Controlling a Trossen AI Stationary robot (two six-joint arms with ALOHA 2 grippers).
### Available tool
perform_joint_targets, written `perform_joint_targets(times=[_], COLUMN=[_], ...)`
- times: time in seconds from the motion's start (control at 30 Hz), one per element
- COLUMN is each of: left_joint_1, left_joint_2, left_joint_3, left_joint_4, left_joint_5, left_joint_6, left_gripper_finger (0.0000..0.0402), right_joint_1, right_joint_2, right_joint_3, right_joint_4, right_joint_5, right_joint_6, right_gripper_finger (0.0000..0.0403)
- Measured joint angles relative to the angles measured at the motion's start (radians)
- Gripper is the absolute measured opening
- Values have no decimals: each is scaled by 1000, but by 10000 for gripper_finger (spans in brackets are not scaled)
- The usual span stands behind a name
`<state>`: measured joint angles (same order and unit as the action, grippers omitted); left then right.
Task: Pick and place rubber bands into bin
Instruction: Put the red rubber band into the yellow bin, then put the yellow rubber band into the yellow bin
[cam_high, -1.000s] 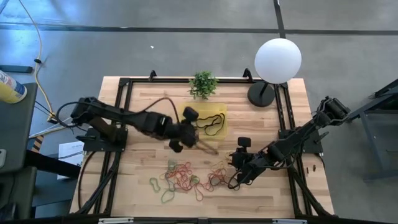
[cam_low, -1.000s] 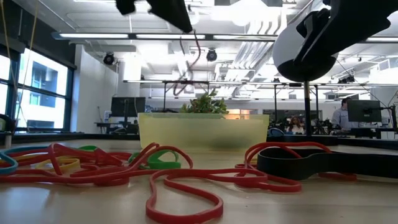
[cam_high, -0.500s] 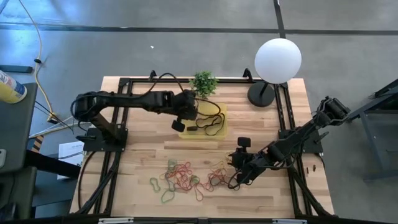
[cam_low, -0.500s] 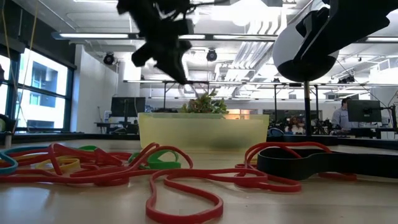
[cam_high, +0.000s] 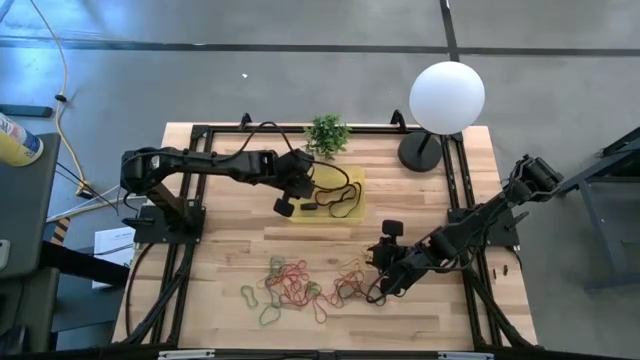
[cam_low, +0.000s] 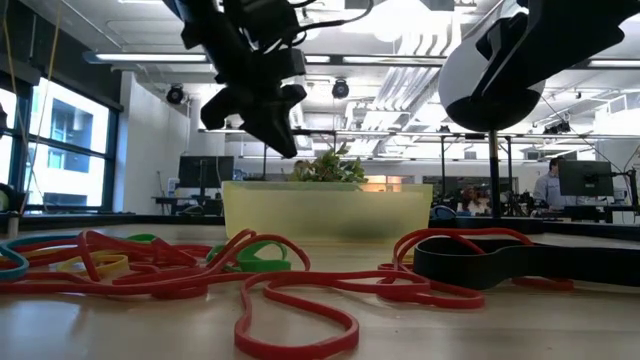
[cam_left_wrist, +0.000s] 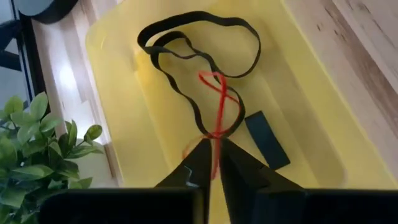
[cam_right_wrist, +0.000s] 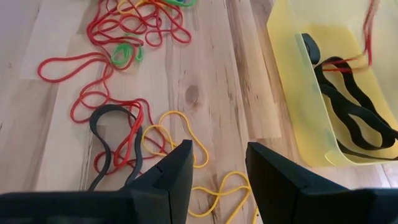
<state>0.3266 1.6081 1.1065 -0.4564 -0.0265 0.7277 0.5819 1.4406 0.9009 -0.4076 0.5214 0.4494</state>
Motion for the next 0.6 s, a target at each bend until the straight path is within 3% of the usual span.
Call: perform_joint_targets(times=[0.27, 0.37, 0.6], left_joint_1=[0, 0, -72], left_joint_2=[0, -13, -80], left_joint_3=[0, 0, -3], left_joint_4=[4, -20, -93], left_joint_5=[0, 53, 143], left_joint_6=[11, 11, -2], left_gripper_finger=[138, 171, 197], right_joint_1=[0, 0, 1], right_joint_2=[0, 10, 117], right_joint_3=[0, 0, 0], right_joint_4=[-76, -137, -162], right_joint_5=[-7, -26, -56], right_joint_6=[104, 159, 174], right_gripper_finger=[139, 139, 139])
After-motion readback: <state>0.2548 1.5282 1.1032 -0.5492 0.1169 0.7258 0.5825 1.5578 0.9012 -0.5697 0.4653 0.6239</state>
